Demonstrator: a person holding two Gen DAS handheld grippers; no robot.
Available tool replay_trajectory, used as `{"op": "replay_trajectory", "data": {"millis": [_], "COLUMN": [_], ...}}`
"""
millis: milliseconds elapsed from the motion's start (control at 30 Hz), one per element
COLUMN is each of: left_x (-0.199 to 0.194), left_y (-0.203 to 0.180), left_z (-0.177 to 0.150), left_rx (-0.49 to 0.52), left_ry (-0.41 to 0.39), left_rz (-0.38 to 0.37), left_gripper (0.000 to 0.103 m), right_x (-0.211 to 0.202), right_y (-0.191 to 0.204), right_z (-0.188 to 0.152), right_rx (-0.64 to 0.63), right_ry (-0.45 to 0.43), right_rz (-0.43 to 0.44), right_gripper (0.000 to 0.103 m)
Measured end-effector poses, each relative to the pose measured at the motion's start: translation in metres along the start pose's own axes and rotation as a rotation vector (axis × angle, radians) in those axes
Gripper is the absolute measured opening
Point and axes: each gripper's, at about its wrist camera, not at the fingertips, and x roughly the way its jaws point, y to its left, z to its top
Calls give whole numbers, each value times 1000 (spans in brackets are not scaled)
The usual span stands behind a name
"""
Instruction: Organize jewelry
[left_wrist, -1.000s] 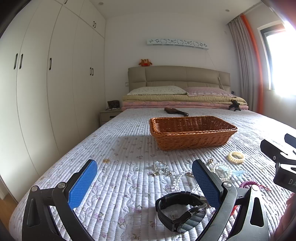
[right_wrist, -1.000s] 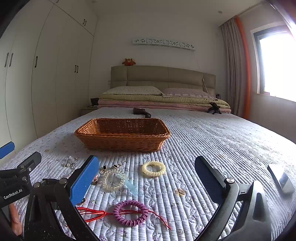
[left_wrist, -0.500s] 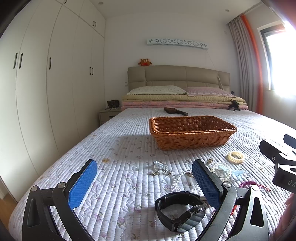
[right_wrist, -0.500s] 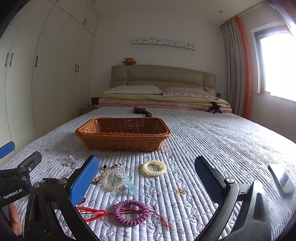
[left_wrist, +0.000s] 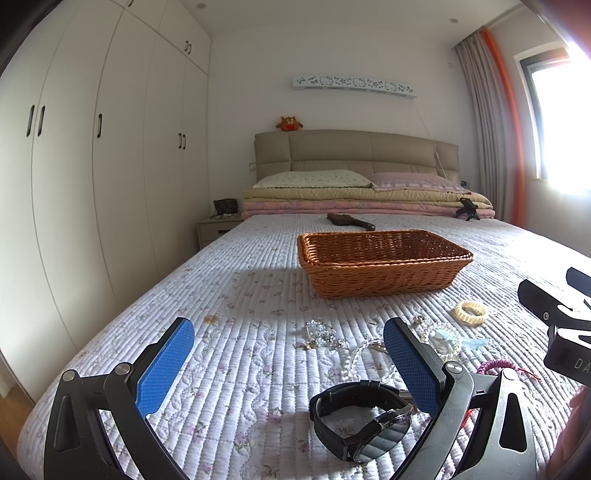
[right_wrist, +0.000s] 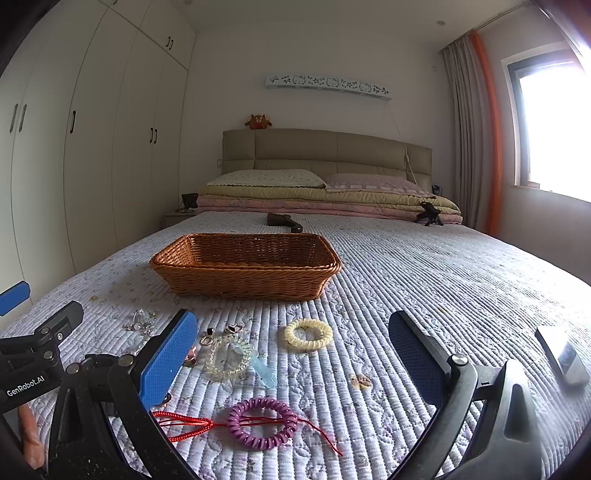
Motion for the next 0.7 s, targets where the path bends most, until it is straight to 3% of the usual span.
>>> {"op": "replay_trajectory", "data": {"millis": [200, 300, 533, 600, 667, 700], "left_x": [-1, 5, 26, 33, 41, 48], "left_y": [2, 18, 55, 52, 50, 50], "left_z": [1, 7, 12, 9, 5, 2], "left_rx": [-8, -49, -131, -119, -141, -167], "left_ry": [8, 90, 314, 384, 450, 491], "left_rz": [-14, -57, -262, -308, -355, -388], "left_gripper": [102, 102, 101, 92, 71, 68], "right_x": [0, 1, 17, 27, 34, 39], "right_y": [-1, -6, -25, -30, -35, -39], "right_z": [-1, -2, 3, 6, 8, 8], "right_rx": [7, 28, 99, 109, 74, 82], "right_ry": [4, 19, 126, 168, 201, 190], "right_rz": [5, 0, -12, 19, 33, 51], "right_gripper": [103, 103, 103, 90, 90, 88]}}
